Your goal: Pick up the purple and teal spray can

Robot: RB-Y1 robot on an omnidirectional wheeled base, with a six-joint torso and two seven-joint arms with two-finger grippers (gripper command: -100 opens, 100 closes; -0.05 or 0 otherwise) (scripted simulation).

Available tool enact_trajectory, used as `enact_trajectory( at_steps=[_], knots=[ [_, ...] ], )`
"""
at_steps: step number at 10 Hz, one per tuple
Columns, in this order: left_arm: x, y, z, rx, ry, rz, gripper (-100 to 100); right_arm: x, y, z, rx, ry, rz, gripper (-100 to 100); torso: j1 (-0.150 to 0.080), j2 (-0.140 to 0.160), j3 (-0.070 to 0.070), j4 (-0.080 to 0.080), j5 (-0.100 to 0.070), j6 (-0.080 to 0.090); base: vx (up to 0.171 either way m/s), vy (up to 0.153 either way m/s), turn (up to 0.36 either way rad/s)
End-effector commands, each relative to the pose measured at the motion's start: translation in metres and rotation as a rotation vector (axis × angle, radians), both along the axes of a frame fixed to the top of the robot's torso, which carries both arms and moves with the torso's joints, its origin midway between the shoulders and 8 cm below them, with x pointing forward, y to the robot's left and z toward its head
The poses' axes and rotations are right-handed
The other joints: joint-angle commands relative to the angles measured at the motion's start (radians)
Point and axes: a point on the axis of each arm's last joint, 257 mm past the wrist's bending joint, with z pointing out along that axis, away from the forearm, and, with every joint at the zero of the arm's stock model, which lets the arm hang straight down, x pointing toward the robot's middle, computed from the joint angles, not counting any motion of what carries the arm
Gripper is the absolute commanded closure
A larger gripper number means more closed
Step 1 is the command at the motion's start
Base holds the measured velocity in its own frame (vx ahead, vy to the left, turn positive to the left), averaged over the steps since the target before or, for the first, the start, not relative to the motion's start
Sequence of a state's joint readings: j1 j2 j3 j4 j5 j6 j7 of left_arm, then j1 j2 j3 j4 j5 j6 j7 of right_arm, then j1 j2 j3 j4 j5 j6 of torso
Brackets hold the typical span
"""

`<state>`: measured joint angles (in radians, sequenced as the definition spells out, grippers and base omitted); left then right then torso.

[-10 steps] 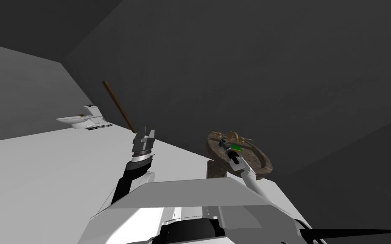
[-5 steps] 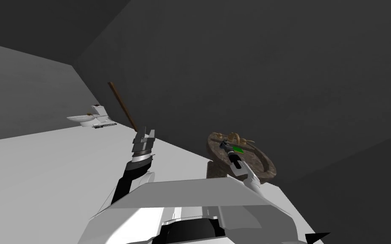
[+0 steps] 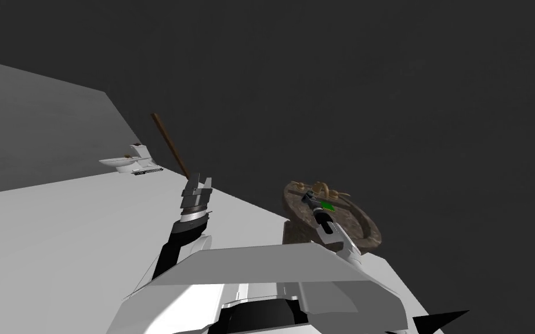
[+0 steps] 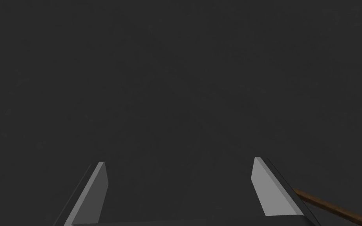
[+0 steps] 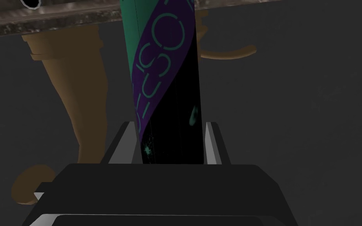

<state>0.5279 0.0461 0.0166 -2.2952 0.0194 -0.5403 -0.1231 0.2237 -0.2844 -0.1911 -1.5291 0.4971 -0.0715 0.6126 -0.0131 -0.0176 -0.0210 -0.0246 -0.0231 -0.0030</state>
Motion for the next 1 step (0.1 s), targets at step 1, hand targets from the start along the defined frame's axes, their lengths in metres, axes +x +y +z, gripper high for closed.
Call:
enact_trajectory(
  at_steps=[1],
  knots=[
    [0.0,0.0,0.0,0.0,0.0,0.0,0,0.0,0.0,0.0,0.0,0.0,0.0,0,0.0,0.0,0.0,0.0,0.0,0.0,0.0,0.0,0.0]
  ],
)
